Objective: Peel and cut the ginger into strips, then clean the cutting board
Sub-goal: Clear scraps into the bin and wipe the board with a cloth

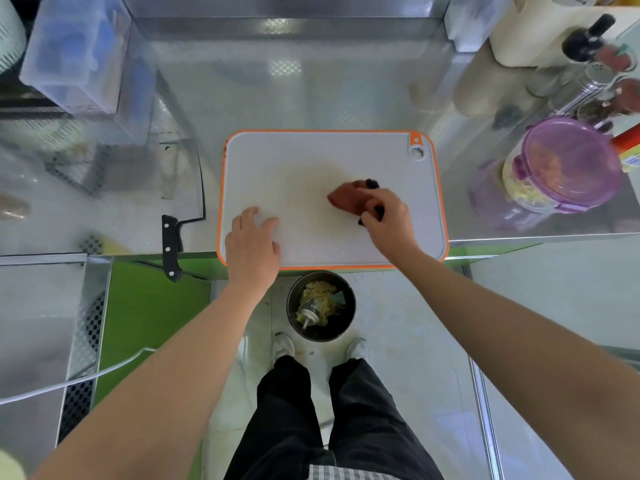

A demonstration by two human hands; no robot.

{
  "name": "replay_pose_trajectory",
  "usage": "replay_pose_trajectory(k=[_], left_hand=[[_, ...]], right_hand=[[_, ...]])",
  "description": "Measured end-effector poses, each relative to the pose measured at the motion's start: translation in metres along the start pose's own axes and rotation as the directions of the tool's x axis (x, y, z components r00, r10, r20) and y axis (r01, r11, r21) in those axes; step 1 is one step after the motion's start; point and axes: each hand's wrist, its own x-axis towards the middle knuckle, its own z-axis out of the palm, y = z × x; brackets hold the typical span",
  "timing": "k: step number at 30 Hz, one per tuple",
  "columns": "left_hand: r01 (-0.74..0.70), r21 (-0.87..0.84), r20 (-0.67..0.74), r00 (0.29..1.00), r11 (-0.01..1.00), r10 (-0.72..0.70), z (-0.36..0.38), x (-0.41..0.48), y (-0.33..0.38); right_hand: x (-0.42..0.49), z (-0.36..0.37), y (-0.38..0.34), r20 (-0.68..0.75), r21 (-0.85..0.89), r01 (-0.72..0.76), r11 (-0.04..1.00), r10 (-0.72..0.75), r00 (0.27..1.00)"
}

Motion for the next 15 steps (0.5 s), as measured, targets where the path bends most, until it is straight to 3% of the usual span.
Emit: replay_pose_trajectory(k=[5, 8, 12, 15], left_hand=[[0.031, -0.024, 0.003, 1.000, 0.999, -0.031, -0.003, 0.015, -0.014], [0.019, -0.051, -0.046, 0.999, 0.999, -0.021, -0.004, 0.022, -0.018], [0.010, -0.097, -0.090, 0.996, 0.995, -0.019, -0.003, 0.029, -0.021], [0.006, -0.121, -0.116, 0.993, 0.993, -0.020, -0.005, 0.031, -0.023]], right_hand=[[0.042, 0.037, 0.001, -0.052, -0.090, -0.151, 0.984, 0.147, 0.988], [0.035, 0.063, -0.013, -0.003, -0.094, -0.056, 0.994, 0.056, 0.998], [0.010, 0.059, -0.031, 0.244, -0.007, 0.114, 0.993, -0.109, 0.964], [0.042, 0.050, -0.032, 0.095, 0.021, 0.060, 0.998, -0.062, 0.994]])
